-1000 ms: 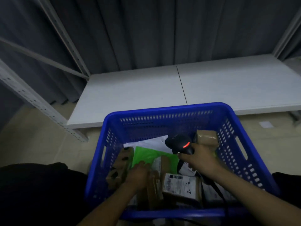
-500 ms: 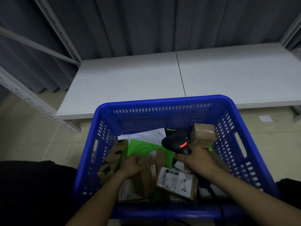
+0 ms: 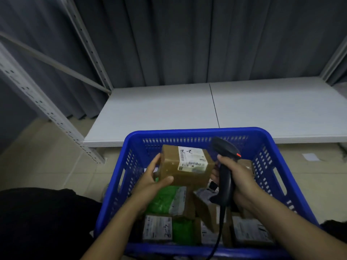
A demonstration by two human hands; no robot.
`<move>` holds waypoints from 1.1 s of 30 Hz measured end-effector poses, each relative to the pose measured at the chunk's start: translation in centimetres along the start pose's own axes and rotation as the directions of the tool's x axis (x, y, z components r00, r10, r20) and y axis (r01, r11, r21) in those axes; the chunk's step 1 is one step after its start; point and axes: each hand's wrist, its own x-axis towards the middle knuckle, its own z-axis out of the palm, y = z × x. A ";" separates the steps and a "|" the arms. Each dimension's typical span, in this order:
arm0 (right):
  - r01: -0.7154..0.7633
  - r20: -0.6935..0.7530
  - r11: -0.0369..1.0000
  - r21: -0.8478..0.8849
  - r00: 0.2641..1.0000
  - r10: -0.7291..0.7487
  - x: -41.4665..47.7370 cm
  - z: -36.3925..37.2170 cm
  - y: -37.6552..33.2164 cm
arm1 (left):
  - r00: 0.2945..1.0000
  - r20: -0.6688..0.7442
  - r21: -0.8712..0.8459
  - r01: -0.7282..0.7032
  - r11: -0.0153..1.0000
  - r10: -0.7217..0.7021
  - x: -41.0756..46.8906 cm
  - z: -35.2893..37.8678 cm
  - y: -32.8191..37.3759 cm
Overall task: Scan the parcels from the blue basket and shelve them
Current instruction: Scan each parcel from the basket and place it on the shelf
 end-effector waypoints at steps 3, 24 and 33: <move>0.053 -0.008 0.999 -0.011 0.999 -0.053 -0.2 -0.1 -0.2 | 0.999 0.039 0.052 -0.007 0.999 0.005 -0.7 -0.1 0.4; 0.377 0.350 0.200 -0.904 0.923 -0.157 -0.3 -0.1 -0.5 | 0.911 -0.411 0.056 0.062 0.996 -0.034 1.6 -2.7 -0.6; 0.534 0.533 0.034 -0.845 0.845 -0.042 -1.1 0.1 -0.3 | 0.915 -0.380 0.237 0.236 0.942 -0.134 1.7 -3.5 -1.8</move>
